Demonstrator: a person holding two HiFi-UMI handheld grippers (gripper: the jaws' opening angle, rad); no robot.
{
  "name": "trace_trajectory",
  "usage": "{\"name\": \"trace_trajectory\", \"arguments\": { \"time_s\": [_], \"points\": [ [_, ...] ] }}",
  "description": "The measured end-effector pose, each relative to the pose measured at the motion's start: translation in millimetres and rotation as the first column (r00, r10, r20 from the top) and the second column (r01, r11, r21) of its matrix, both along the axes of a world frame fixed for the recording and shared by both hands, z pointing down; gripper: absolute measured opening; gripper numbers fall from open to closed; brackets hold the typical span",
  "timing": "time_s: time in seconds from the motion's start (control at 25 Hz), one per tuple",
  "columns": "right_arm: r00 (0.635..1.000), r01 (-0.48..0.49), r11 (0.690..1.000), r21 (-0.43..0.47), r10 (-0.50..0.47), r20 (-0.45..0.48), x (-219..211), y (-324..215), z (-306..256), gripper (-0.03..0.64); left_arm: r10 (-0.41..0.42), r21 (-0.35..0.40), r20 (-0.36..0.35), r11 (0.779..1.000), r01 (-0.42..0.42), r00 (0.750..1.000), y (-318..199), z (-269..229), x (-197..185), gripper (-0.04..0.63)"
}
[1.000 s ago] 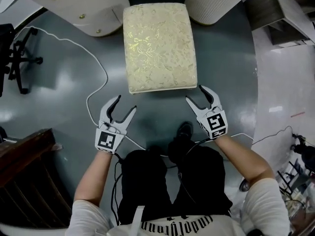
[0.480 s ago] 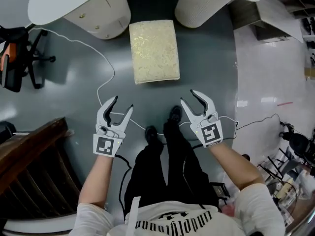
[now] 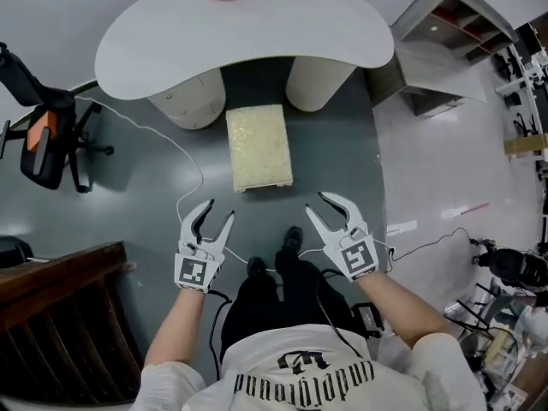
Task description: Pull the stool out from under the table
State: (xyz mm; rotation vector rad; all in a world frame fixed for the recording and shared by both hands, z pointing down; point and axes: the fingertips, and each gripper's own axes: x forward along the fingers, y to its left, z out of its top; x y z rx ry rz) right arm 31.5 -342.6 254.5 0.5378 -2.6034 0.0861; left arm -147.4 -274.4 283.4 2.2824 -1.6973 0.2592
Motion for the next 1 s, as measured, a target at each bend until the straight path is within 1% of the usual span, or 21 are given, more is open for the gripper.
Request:
{"name": "trace_trajectory", "arguments": {
  "time_s": [0.08,0.24,0.36,0.52,0.6,0.72,0.84,1.0],
  "points": [
    [1.000,-0.005,1.000,0.009,0.005,0.017,3,-6,-33,0.134,-0.006,0.007,-0.008,1.000,0.006,1.000,-4,-32,6,0.212],
    [0.998,-0.002,0.999,0.039,-0.001,0.065,4,-22,-96,0.118,-0.010,0.020,-0.001,1.000,0.010,1.000,-19,-97,18,0.207],
    [0.995,0.006,0.999,0.052,-0.012,0.099,6,-25,-135,0.101,-0.008,0.038,0.001,0.999,0.008,1.000,-20,-135,24,0.207],
    [0.991,0.009,0.999,0.053,-0.015,0.131,17,-40,-180,0.058,-0.027,0.046,0.008,0.999,0.026,1.000,-31,-185,35,0.204],
    [0.989,0.011,0.998,0.060,-0.019,0.145,25,-47,-197,0.033,-0.043,0.048,0.008,0.998,0.043,0.999,-35,-204,42,0.197],
    [0.985,-0.006,0.998,0.060,-0.005,0.172,36,-55,-217,0.002,-0.068,0.064,0.006,0.996,0.067,0.998,-43,-226,54,0.158],
    [0.981,-0.032,0.998,0.053,0.021,0.192,41,-63,-234,0.002,-0.084,0.079,0.006,0.993,0.083,0.996,-48,-245,60,0.139],
    [0.979,-0.011,0.998,0.066,-0.003,0.205,43,-62,-240,0.002,-0.103,0.089,0.010,0.991,0.102,0.995,-52,-260,60,0.105]
  ]
}}
